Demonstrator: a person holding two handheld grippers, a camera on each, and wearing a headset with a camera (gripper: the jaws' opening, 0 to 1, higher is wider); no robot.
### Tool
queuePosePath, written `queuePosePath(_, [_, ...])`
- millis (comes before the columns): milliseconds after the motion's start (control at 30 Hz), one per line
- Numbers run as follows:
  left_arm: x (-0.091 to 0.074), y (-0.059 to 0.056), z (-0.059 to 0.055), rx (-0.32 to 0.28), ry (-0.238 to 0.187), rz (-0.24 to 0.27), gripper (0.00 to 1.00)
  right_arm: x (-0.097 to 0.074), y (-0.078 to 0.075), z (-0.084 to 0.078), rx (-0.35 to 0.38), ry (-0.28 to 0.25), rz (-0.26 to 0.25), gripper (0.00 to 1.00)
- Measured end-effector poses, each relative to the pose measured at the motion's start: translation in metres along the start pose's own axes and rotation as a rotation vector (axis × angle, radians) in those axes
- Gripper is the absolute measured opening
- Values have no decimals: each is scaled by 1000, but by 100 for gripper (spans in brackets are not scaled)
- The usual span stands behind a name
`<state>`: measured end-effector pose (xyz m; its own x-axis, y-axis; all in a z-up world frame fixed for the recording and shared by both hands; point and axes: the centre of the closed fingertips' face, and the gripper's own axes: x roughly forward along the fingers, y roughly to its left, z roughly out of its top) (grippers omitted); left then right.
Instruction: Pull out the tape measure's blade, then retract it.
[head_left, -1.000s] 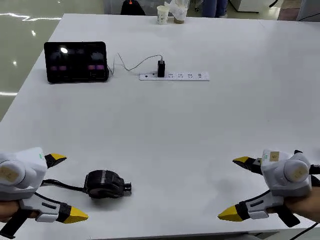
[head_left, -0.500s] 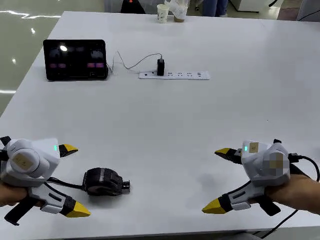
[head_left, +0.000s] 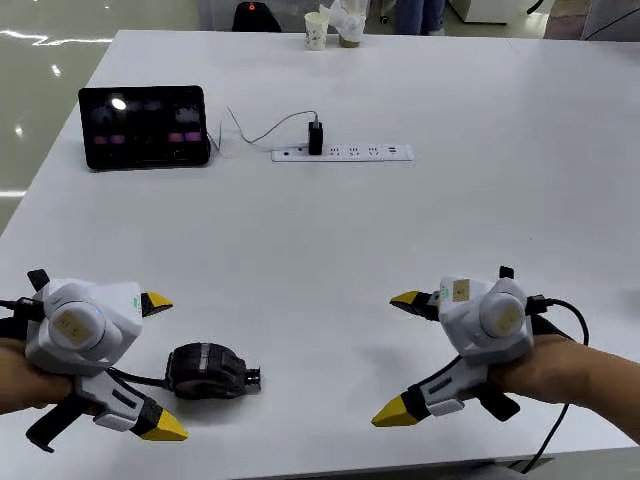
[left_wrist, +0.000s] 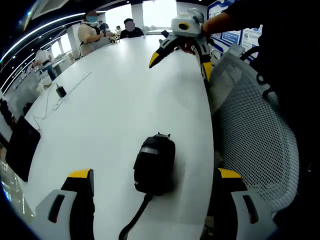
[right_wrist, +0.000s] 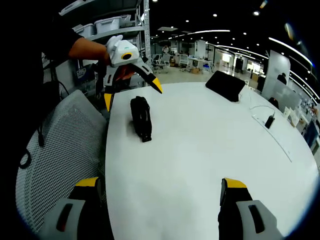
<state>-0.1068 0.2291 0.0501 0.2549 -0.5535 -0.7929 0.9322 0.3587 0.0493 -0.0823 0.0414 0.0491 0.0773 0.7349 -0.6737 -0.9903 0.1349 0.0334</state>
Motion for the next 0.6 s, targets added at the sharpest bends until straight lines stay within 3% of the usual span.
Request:
queuePosePath(133, [7,4,1,37,8,9,90,15,-2,6,33,-3,12,99])
queuePosePath(267, [12,5,4,3,4,-19,91,25,-1,12,32,-9,23,99])
queuePosePath(600, [20,9,6,1,16,-37,85,54,12,26,-3,-1,89,97])
